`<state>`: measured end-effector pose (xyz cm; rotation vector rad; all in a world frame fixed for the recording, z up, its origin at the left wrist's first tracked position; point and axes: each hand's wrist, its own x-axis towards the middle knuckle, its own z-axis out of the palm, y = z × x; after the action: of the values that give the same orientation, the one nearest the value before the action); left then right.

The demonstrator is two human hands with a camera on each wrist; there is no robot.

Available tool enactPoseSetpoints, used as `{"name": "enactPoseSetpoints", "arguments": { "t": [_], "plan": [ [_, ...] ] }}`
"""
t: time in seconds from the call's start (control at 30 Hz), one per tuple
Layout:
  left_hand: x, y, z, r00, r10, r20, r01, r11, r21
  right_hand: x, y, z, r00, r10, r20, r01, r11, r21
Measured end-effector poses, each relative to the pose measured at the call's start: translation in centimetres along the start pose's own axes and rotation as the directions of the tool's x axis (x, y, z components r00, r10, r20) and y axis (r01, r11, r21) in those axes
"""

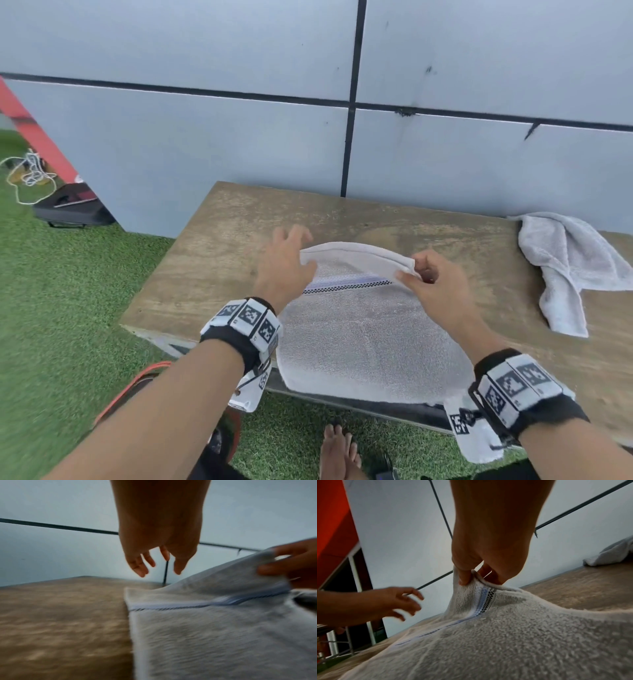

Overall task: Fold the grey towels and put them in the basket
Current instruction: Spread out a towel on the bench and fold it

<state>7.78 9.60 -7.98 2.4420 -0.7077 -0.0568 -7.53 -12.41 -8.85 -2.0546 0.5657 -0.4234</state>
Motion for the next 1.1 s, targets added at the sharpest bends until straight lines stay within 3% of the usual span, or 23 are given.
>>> {"name": "enactPoseSetpoints", "arguments": {
  "t": [0.1,0.2,0.47,0.8,1.1],
  "plan": [
    [-3.0,4.4,0.0,0.979,0.148,0.140,-0.083,0.919,-0.386,-1.5,-1.3,0.3,0.998,-0.070,0.011,0.069,0.997,0.025],
    [-5.1,6.6,0.8,0.966,0.225,0.129,-0.130,0.850,-0.510,-2.9,-2.6,0.2,0.992,-0.121,0.046,0.118,0.991,0.064],
    [-7.0,7.3,0.9,0.974,0.226,0.000,-0.190,0.819,-0.542,-6.3,-5.0,-1.7,0.946,-0.224,0.234,0.193,0.970,0.150],
    [-8.4,8.3,0.0,0.962,0.264,-0.073,-0.259,0.794,-0.550,-7.1,-4.8,-2.6,0.968,-0.251,0.020,0.248,0.963,0.104],
    [-9.1,8.5,-0.2,0.959,0.252,-0.131,-0.284,0.815,-0.506,-8.4,-5.8,-2.8,0.961,-0.277,0.021,0.273,0.957,0.102]
  ]
}}
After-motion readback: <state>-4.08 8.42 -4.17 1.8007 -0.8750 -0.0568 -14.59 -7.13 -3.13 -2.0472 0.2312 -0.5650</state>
